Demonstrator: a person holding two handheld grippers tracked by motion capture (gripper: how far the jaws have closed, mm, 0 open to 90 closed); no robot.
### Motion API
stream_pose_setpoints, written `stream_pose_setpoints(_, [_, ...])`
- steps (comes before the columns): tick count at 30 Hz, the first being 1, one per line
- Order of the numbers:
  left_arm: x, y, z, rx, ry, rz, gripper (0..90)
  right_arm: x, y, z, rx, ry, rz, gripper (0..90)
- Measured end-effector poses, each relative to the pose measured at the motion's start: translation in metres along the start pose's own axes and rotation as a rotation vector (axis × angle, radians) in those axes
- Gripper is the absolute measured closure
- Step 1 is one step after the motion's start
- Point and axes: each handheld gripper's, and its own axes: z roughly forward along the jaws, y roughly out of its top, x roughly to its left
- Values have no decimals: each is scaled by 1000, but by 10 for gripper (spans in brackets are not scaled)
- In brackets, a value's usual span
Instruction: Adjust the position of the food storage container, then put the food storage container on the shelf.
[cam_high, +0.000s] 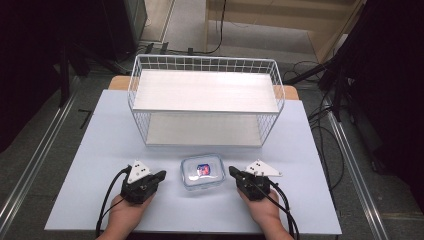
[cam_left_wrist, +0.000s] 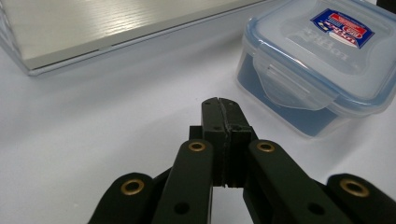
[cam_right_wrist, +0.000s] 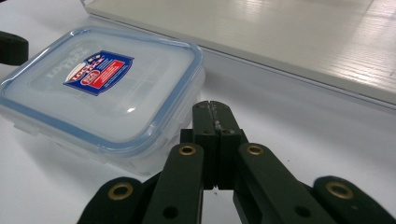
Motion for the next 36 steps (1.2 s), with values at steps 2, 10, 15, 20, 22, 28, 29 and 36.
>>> stream_pose_setpoints(2, [2, 0, 0, -8, -1, -3, 900, 0, -1, 3, 10, 0, 1, 900])
stream_pose_setpoints(10, [6, 3, -5, -22, -3, -18, 854, 16, -6, 9, 50, 52, -36, 900])
stream_pose_setpoints(15, [9, 9, -7, -57, -39, -55, 732, 15, -1, 4, 30, 52, -23, 900])
stream_pose_setpoints(20, [6, 18, -8, -96, -69, -77, 529, 5, 12, -7, -37, 74, 58, 687])
stream_pose_setpoints(22, [5, 20, -5, -95, -89, -105, 403, 4, 17, -10, -67, 101, 110, 524])
stream_pose_setpoints(28, [-2, 21, 15, -21, -185, -140, 280, 7, 19, 2, -24, 153, 177, 319])
stream_pose_setpoints(29, [-4, 20, 18, -18, -201, -150, 273, 8, 18, 7, 0, 167, 186, 283])
stream_pose_setpoints(36, [-4, 19, 35, 32, -322, -241, 261, 4, 12, 24, 95, 207, 249, 212])
